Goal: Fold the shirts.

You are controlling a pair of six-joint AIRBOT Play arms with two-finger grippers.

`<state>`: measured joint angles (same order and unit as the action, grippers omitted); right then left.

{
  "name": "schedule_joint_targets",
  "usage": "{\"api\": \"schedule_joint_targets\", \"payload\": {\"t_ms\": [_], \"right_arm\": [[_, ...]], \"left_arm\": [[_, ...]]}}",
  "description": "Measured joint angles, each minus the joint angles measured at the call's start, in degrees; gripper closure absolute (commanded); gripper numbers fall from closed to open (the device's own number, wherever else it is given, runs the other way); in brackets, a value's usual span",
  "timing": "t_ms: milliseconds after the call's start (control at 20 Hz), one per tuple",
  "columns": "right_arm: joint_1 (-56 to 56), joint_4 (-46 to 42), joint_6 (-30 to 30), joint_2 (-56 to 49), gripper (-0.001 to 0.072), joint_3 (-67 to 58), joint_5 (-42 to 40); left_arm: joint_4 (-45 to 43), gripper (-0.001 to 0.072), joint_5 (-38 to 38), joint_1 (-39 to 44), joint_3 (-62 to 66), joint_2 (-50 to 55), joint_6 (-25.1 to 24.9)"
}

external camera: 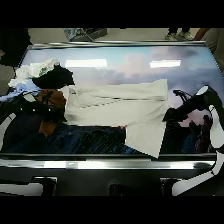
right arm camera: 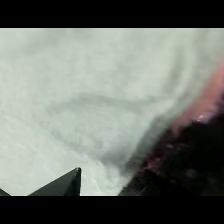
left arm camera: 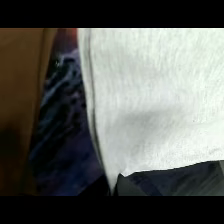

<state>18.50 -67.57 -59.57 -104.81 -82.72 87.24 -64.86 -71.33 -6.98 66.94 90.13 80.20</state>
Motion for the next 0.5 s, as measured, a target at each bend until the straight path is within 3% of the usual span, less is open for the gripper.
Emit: {"api": "schedule_joint_targets", "payload": {"t_ms": [50,100,300,500], "right_arm": [[-0.79,-0.22,-0.04,-0.15,0.0415,0.33,0.11],[-1.68,-0.85,-0.26,-0.46,0.0665,0.70,0.15],[-3.67,-3.06,-0.85,1.38,0.0664,0.76,-0.52],[-4.17,-3.43,2.69,10.75,0.0663,-6.91,-2.01]], "left_arm": [[0.13,0.0678,-0.04,0.04,0.00,-0.11,-0.11],[0.24,0.0678,-0.11,0.07,0.00,-0.20,-0.15],[0.26,0.0680,-1.46,-0.11,1.84,-0.66,-0.31],[0.37,0.0680,-2.62,-0.31,12.52,-5.90,-0.35]]}}
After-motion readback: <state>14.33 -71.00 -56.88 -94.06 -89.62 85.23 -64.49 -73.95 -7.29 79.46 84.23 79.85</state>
